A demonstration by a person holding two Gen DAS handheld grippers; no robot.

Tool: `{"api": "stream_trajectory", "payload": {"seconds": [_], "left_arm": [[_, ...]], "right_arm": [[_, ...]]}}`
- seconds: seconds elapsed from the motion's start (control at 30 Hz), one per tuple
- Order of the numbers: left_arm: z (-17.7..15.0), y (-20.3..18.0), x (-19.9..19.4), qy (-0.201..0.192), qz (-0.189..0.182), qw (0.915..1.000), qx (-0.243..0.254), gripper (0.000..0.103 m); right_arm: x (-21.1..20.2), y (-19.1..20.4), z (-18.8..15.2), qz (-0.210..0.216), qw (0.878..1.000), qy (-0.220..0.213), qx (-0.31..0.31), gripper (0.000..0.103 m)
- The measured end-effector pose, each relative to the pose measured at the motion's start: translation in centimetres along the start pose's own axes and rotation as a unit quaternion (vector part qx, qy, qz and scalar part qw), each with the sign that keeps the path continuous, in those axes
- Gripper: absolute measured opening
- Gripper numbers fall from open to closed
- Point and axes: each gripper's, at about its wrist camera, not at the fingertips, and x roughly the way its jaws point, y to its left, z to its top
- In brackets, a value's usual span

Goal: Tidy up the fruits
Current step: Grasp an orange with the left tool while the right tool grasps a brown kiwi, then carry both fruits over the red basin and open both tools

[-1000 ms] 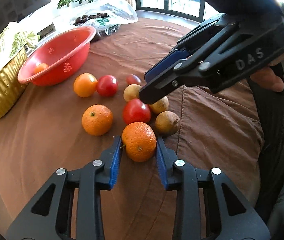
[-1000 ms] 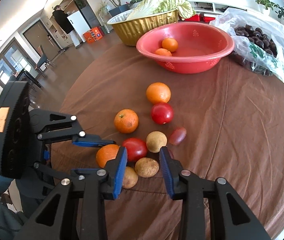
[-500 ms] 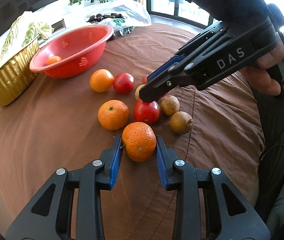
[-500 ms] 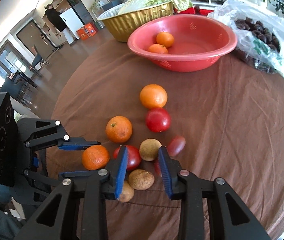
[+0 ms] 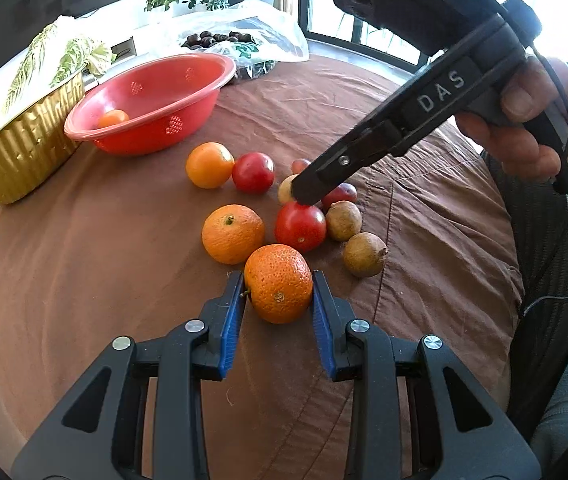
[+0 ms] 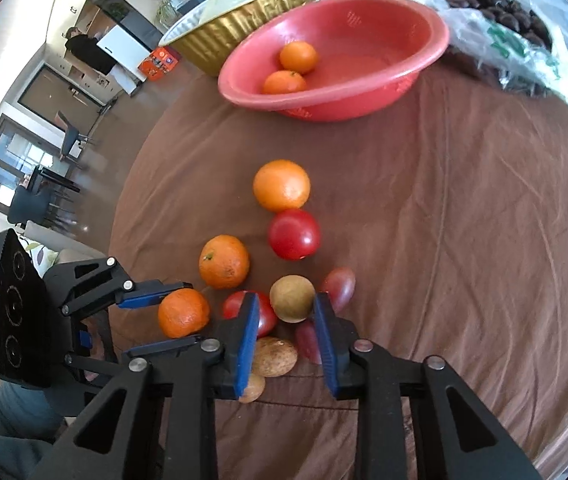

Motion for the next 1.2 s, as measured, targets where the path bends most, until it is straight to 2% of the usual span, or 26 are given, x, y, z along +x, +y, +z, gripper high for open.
{"api": "stream_trajectory", "payload": {"seconds": [0.1, 0.27, 0.4, 0.57, 0.73, 0.9, 1.0, 1.2], "left_arm": [[-0.1, 0.1, -0.2, -0.003, -0.001, 1.0, -0.003, 0.03], [-0.1, 0.2, -0.3, -0.007, -0.001, 0.9999, -0.008, 0.03], [-0.2, 0.5, -0.2, -0.006, 0.0, 0.9999, -0.013, 0.03], [-0.2, 1.0, -0.4, -0.01, 0.003, 0.9996, -0.026, 0.03], [0.0, 1.6, -0.8, -0.016, 0.01, 0.999, -0.04, 0.03], [1.1, 2.9, -1.7, -0.023, 0.033, 0.9983, -0.044, 0.03], [2.8, 4.4, -2.3, -0.025, 0.063, 0.9969, -0.04, 0.03], [8.4, 8.6, -2.4, -0.038, 0.109, 0.9924, -0.043, 0.03]], "right_arm": [[0.4, 0.5, 0.9, -0.001, 1.0, 0.015, -0.005, 0.033], [1.2, -0.7, 1.8, 0.028, 0.999, 0.035, 0.029, 0.033], [1.2, -0.5, 1.8, 0.023, 0.999, 0.03, 0.025, 0.025], [0.5, -0.1, 1.1, 0.029, 0.999, 0.021, 0.019, 0.025], [-1.5, -0.4, 0.5, 0.036, 0.999, -0.003, 0.017, 0.025], [-4.2, -1.4, 1.1, 0.033, 0.998, -0.046, 0.014, 0.025], [-5.8, -2.5, 2.1, 0.023, 0.997, -0.073, 0.022, 0.025], [-7.7, -2.5, 5.7, -0.028, 0.993, -0.114, -0.003, 0.025]]}}
